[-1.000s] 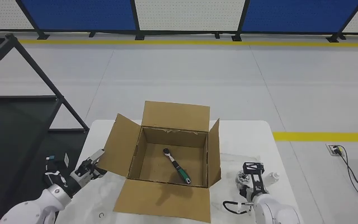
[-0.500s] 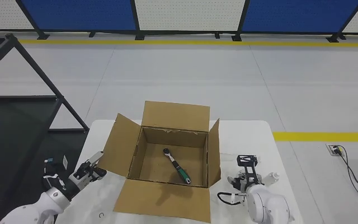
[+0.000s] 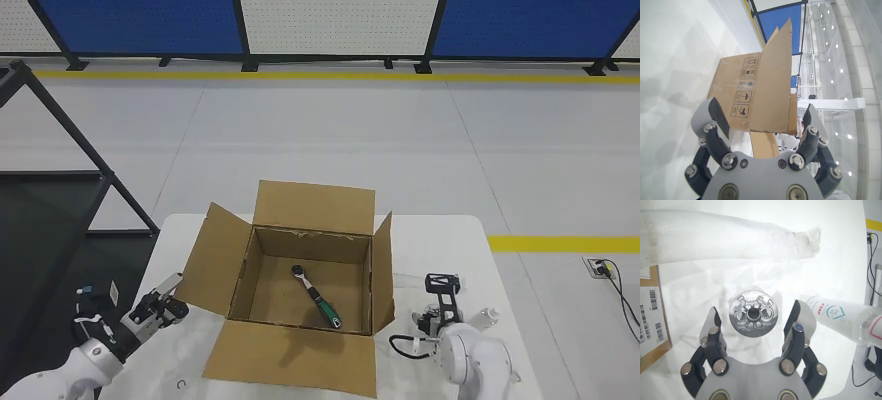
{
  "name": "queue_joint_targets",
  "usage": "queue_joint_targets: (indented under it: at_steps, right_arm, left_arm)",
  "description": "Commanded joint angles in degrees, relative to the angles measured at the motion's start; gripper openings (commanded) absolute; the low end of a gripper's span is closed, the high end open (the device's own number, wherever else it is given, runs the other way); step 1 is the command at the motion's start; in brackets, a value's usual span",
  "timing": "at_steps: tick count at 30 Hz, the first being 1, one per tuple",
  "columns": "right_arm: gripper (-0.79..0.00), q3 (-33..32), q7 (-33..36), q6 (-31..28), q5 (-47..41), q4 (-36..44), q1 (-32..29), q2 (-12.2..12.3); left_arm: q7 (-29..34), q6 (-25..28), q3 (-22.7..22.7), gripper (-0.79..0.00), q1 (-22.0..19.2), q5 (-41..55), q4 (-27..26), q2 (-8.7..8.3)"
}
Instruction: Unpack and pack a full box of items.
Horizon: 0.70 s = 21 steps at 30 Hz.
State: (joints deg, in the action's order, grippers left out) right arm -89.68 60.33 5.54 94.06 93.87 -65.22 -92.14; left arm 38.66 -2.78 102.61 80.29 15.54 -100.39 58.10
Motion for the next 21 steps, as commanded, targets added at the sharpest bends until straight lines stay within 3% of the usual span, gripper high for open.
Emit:
queue_joint_targets:
  at_steps: [1, 10, 21]
  right_arm:
    - [-0.785, -0.1, -0.2, 0.0, -0.3, 0.5, -0.3, 0.1]
    - [-0.785, 0.8, -1.7, 0.5, 0.1, 8.9, -3.8, 0.4]
    - [-0.785, 5.3, 1.2, 2.4, 2.2, 30.3, -6.0, 0.4]
  left_arm:
    - [0.0, -0.1, -0.1, 0.0, -0.2, 0.0, 0.1, -0.02]
    - [0.2, -0.2, -0.6, 0.0, -0.8, -0.1, 0.5, -0.15]
    - [0.3, 0.5, -2.3, 0.0, -1.5, 1.2, 1.4, -0.08]
